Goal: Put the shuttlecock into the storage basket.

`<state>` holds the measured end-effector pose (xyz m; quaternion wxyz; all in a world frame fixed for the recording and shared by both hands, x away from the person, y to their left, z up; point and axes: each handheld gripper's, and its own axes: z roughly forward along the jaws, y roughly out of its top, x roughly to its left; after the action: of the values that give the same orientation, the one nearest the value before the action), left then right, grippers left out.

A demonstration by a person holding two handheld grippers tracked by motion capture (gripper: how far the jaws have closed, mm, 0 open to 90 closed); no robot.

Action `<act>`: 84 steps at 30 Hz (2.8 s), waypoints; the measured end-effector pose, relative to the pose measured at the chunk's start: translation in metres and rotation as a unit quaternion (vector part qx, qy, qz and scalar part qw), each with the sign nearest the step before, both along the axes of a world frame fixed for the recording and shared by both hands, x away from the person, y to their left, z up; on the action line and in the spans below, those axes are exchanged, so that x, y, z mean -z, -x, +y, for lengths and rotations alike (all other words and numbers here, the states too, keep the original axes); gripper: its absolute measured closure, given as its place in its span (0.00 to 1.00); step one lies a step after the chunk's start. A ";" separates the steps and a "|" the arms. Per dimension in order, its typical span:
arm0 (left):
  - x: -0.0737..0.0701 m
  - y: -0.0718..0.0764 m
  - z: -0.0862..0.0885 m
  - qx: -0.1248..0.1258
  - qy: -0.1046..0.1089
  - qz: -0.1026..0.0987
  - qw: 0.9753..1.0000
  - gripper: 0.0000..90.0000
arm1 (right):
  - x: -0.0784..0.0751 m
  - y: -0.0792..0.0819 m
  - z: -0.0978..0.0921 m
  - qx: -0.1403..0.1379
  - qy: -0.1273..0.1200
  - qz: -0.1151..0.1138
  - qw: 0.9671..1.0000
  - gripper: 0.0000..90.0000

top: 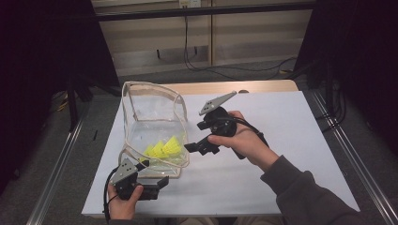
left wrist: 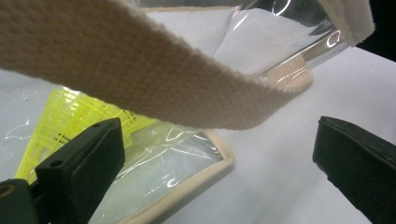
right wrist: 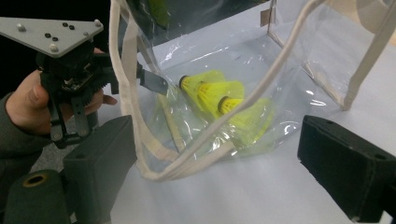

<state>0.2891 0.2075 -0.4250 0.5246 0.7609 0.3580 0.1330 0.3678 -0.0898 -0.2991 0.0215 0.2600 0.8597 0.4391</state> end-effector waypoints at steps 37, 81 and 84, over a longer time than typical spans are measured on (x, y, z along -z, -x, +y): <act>0.000 0.000 0.000 0.001 -0.001 0.001 1.000 0.03 | 0.045 0.010 -0.055 0.036 -0.013 -0.008 0.999 0.12; 0.001 0.000 -0.001 0.000 -0.002 0.000 1.000 0.03 | 0.085 0.026 -0.124 0.091 -0.027 -0.007 0.995 0.12; 0.001 0.000 -0.001 0.000 -0.002 0.000 1.000 0.03 | 0.087 0.028 -0.128 0.094 -0.027 -0.008 0.995 0.12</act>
<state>0.2890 0.2068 -0.4257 0.5228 0.7622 0.3575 0.1335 0.3399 -0.2174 -0.3863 0.0622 0.3366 0.8192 0.4601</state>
